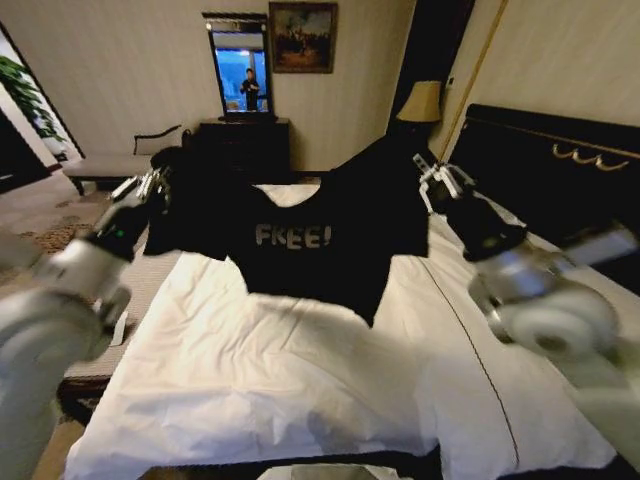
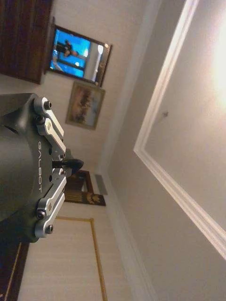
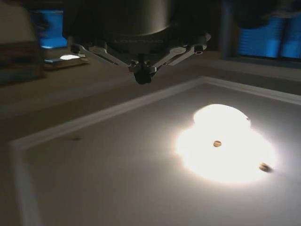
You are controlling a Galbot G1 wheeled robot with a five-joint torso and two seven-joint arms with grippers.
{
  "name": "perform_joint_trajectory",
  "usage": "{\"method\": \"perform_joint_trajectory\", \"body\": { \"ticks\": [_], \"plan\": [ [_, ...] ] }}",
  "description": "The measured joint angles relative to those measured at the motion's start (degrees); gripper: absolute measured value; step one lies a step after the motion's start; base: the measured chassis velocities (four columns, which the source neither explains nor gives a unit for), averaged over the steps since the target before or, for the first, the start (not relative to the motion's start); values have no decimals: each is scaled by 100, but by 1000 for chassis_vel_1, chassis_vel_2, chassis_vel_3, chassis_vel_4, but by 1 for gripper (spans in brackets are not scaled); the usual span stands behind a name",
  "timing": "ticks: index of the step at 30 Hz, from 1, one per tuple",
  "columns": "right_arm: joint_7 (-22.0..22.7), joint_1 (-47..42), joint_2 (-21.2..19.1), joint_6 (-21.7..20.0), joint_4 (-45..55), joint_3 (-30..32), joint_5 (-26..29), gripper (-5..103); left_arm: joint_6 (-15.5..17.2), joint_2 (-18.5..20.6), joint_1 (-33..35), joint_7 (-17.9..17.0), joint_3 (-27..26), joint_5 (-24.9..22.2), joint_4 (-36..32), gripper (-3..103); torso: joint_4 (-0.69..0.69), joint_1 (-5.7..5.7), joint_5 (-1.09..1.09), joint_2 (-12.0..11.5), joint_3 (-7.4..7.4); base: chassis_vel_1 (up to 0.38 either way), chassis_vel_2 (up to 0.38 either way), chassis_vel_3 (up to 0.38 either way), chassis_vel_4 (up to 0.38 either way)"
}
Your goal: Fold the clothes on the bed.
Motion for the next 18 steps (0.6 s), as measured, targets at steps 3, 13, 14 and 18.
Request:
{"method": "perform_joint_trajectory", "body": {
  "ticks": [3, 13, 14, 18],
  "plan": [
    [83, -506, 20, -112, 12, 649, 139, 1, 67, 88, 218, -67, -648, -531, -15, 1, -2, 0, 4, 0, 0, 0, 0, 0, 0],
    [1202, -845, 198, -1332, -49, 822, 440, 1, 1280, 233, 564, -513, -465, -1103, 46, 1, 1, 2, 4, -2, 2, 0, 0, 0, 0],
    [1202, -845, 198, -1332, -49, 822, 440, 1, 1280, 233, 564, -513, -465, -1103, 46, 1, 1, 2, 4, -2, 2, 0, 0, 0, 0],
    [1589, -836, 553, -1721, -378, -662, -76, 1, 1565, -68, 470, -428, 1324, 96, 475, 1, 0, 2, 3, -2, 2, 0, 0, 0, 0]
  ]
}}
